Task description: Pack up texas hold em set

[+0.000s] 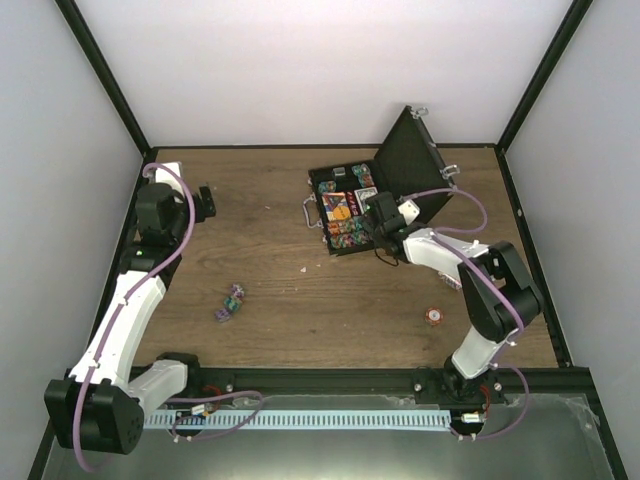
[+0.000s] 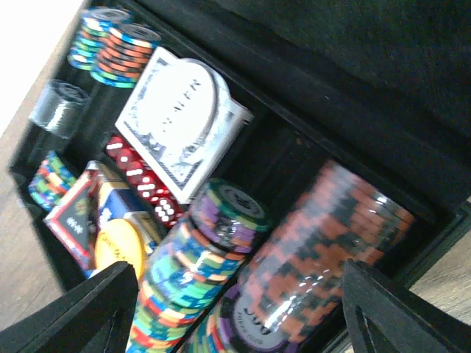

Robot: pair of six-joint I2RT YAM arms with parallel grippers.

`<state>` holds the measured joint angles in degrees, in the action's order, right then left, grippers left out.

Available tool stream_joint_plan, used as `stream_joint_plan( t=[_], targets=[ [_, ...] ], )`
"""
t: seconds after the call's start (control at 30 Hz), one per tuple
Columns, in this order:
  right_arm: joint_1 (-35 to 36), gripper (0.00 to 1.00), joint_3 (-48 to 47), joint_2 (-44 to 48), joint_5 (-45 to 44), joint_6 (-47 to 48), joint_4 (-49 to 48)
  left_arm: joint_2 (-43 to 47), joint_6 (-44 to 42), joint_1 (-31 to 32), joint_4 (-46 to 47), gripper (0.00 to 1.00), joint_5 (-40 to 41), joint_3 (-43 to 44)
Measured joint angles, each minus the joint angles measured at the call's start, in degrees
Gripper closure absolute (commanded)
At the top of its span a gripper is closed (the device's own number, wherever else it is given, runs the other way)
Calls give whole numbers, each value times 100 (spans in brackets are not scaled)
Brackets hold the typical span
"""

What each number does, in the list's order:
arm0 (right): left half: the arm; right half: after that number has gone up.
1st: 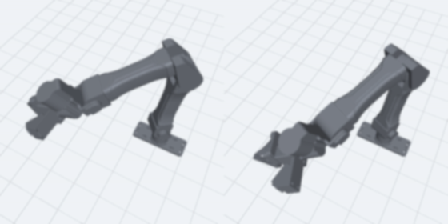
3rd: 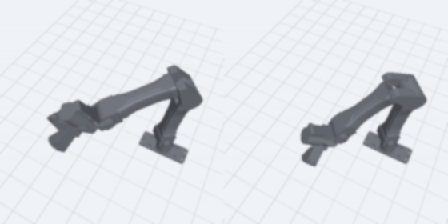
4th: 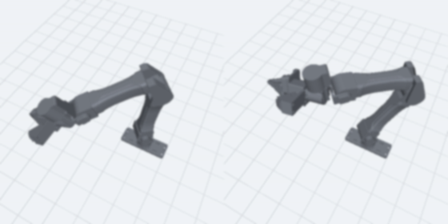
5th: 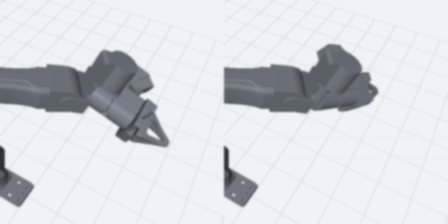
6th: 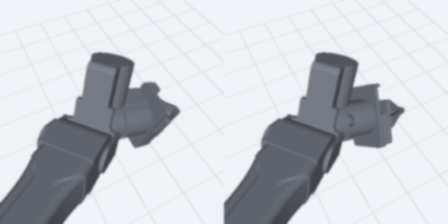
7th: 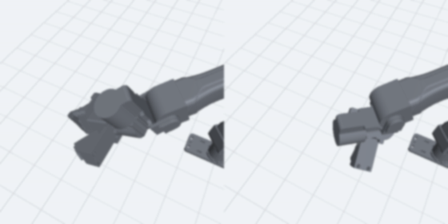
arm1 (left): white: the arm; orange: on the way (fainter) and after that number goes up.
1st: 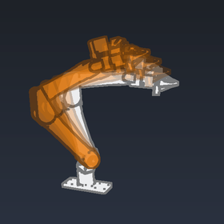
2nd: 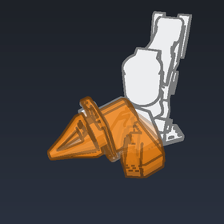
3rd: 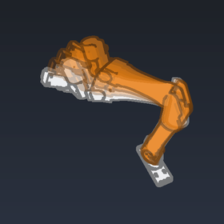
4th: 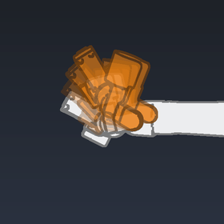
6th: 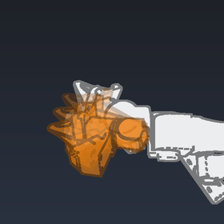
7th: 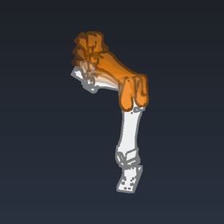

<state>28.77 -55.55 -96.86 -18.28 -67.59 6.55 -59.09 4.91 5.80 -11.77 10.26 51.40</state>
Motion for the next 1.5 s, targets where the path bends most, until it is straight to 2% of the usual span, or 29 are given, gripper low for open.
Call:
stream_joint_plan(
  t=[0.13,0.17,0.2,0.37,0.53,0.67,0.93,1.5],
  targets=[
    [0,22,-7,385,68,531,9,0,-2,2,2,0,2,0],
    [4,22,-140,697,181,1180,24,0,-2,11,2,0,2,0],
    [7,22,-146,704,184,1193,24,0,-2,13,0,0,2,0],
    [-66,23,-826,743,621,2752,575,0,-2,13,0,0,9,0],
    [-448,29,-1814,236,1394,3858,1537,0,-2,13,0,0,15,0],
    [-817,41,-2094,-286,1786,4433,2166,0,-2,15,0,0,17,0],
    [-1104,46,-2092,-719,1965,4739,2988,-11,-2,24,2,0,20,0],
    [-1108,41,-1888,-920,1814,4752,2815,-122,-2,61,0,0,17,-9]
  ],
)
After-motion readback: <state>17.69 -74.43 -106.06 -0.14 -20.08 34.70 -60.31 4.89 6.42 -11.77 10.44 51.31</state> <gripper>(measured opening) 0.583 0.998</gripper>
